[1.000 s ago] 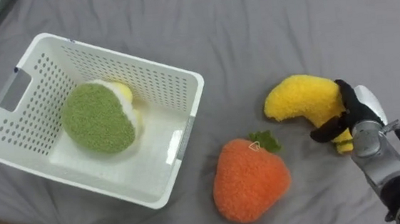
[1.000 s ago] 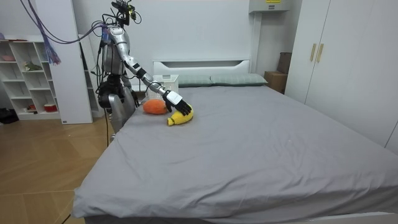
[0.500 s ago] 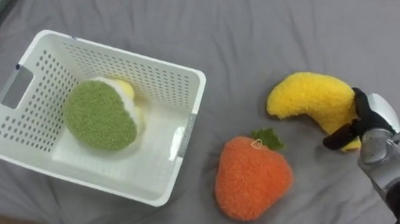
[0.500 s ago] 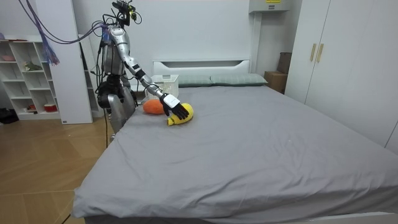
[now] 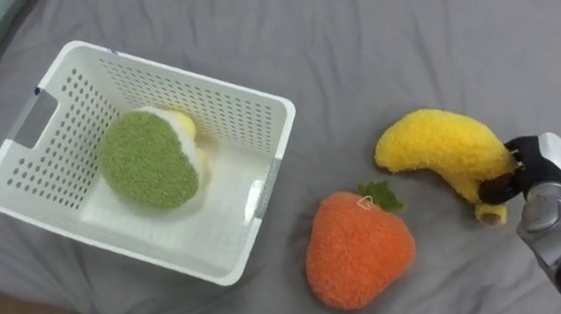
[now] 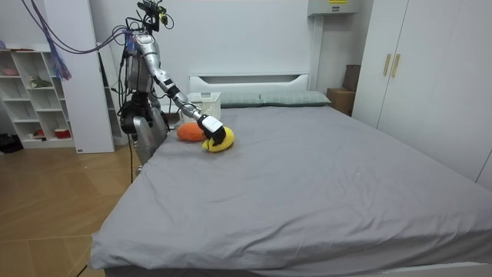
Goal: Collect toys from the bed
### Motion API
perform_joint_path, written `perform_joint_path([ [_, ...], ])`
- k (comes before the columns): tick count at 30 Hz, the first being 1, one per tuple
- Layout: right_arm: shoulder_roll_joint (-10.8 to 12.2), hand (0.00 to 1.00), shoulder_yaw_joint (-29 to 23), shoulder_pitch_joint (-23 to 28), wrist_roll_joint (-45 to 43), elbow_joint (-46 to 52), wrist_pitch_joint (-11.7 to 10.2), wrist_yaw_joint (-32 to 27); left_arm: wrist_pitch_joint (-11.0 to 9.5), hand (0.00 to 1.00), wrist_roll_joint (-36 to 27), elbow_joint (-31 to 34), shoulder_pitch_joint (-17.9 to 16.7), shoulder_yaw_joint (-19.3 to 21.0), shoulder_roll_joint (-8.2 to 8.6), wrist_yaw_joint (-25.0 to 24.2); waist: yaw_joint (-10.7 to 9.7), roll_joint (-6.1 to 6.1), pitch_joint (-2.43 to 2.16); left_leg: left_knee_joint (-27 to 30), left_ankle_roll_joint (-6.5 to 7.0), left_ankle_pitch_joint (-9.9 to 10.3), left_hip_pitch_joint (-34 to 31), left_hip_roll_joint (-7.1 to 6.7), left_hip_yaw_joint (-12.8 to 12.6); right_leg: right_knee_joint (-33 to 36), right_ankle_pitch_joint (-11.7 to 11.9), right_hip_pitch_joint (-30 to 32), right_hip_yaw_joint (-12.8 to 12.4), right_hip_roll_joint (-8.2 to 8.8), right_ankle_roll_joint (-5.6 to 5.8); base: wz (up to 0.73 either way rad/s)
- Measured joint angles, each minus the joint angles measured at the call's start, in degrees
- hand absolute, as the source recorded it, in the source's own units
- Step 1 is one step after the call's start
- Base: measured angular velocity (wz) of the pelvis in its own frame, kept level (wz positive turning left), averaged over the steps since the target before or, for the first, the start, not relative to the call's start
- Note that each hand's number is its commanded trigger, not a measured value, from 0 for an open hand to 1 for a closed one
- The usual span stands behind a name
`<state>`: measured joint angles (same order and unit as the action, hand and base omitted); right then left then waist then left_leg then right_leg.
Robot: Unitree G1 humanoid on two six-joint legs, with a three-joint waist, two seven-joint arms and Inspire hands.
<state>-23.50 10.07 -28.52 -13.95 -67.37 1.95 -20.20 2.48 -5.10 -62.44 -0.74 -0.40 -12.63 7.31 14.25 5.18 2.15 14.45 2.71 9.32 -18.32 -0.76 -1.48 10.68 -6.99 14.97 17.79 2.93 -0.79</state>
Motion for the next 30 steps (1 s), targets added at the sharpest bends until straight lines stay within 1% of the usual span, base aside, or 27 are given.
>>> perform_joint_path([
  [7,-0.04,1.0,-0.09,0.08,0.12,1.28,-0.04,0.46,-0.04,0.0,0.13,0.71,-0.21,0.37,-0.01,-0.03,-0.41,-0.04,-0.03,0.0,0.0,0.0,0.15,0.01,-0.17,0.01,0.0,-0.09,-0.16,0.03,0.0,0.0],
  [9,-0.04,1.0,-0.08,0.2,0.1,2.19,-0.03,0.75,-0.05,0.0,0.26,1.01,-0.28,0.39,-0.02,-0.03,-1.03,-0.03,-0.04,0.0,0.0,0.0,0.63,0.01,-0.2,0.0,0.0,-0.56,-0.09,0.05,0.0,0.0],
  [12,-0.11,1.0,-0.08,0.5,0.02,3.44,-0.06,1.53,-0.16,0.0,0.15,1.19,-0.97,0.39,-0.04,-0.03,-1.77,-0.02,-0.09,-0.84,0.0,0.0,3.29,0.02,-0.3,-0.1,-0.02,-2.89,-0.02,0.04,0.03,0.0],
  [14,-0.16,1.0,-0.16,0.53,-0.09,5.82,0.06,1.74,-0.17,0.0,0.13,1.23,-1.67,0.4,-0.05,-0.03,-3.14,0.08,-0.16,-1.1,0.0,0.0,4.85,0.02,-0.3,-0.05,-0.03,-4.35,-0.03,0.06,0.05,0.02],
  [15,-0.16,1.0,-0.24,0.56,-0.3,6.73,0.1,1.85,-0.17,0.0,0.13,1.24,-1.91,0.41,-0.05,-0.03,-3.44,0.15,-0.2,-1.14,0.0,0.0,5.2,0.02,-0.34,-0.07,-0.03,-4.64,-0.16,0.05,0.05,-0.07],
  [16,-0.18,1.0,-0.63,0.91,-0.62,9.19,0.14,2.15,-0.17,0.0,0.19,1.23,-2.46,0.53,-0.04,-0.03,-3.83,0.31,-0.32,-1.37,0.0,0.0,6.19,0.04,-0.8,-0.09,-0.03,-5.4,-0.5,0.03,0.06,-0.13],
  [18,-0.25,1.0,-1.51,2.64,-1.42,13.98,0.14,2.13,-0.28,0.0,0.24,1.2,-3.44,1.31,-0.05,-0.03,-4.67,0.4,-0.55,-2.0,0.0,0.01,8.32,0.04,-0.85,-0.11,-0.14,-7.2,-0.5,0.06,0.23,-0.05],
  [20,-0.97,1.0,-2.41,6.53,-2.09,21.98,0.12,2.1,-0.31,0.0,0.25,1.17,-4.73,2.81,-0.24,-0.01,-5.21,0.75,-1.48,-3.45,0.0,0.02,11.18,0.07,-1.0,-0.08,-0.39,-9.28,-0.5,0.02,0.5,-0.02],
  [21,-1.21,1.0,-2.48,7.35,-2.11,23.87,0.14,2.12,-0.29,0.0,0.28,1.25,-5.11,3.05,-0.22,-0.01,-5.2,0.75,-1.64,-3.63,0.0,0.02,11.9,0.09,-1.14,-0.11,-0.4,-9.89,-0.52,0.01,0.5,-0.1],
  [22,-1.39,1.0,-2.51,8.57,-2.15,27.32,0.17,2.14,-0.27,0.0,0.29,1.6,-6.28,3.74,-0.11,-0.01,-5.27,0.76,-2.11,-4.03,0.0,0.03,13.26,0.11,-1.45,-0.14,-0.43,-10.93,-0.57,0.0,0.56,-0.15],
  [23,-1.44,1.0,-2.65,9.34,-1.98,30.12,0.17,2.23,-0.22,0.0,0.26,1.61,-7.04,4.34,-0.08,-0.01,-5.39,0.72,-2.25,-4.52,0.01,0.03,14.74,0.13,-1.77,-0.22,-0.46,-12.09,-0.61,-0.02,0.6,-0.14],
  [24,-1.44,1.0,-2.75,9.7,-1.84,31.19,0.17,2.33,-0.2,0.0,0.26,1.62,-7.4,4.79,-0.05,-0.01,-5.62,0.71,-2.25,-4.77,0.01,0.03,15.47,0.13,-1.82,-0.29,-0.47,-12.72,-0.57,-0.04,0.61,-0.06],
  [26,-1.39,1.0,-3.81,12.39,-2.06,36.45,0.22,3.12,-0.16,0.0,0.3,1.96,-8.54,5.24,0.0,-0.01,-6.26,0.54,-2.3,-5.15,0.07,0.15,18.13,0.01,-1.67,-1.13,-0.52,-15.64,-0.53,-0.08,0.7,0.02],
  [30,-1.29,1.0,-5.83,13.64,-3.69,42.66,0.21,4.99,-0.14,0.0,1.98,2.3,-9.64,5.26,0.48,-0.12,-7.21,-0.18,-2.34,-4.92,0.12,0.27,19.12,-0.09,-1.65,-1.05,-0.57,-16.97,-1.23,-0.05,0.79,-0.01],
])
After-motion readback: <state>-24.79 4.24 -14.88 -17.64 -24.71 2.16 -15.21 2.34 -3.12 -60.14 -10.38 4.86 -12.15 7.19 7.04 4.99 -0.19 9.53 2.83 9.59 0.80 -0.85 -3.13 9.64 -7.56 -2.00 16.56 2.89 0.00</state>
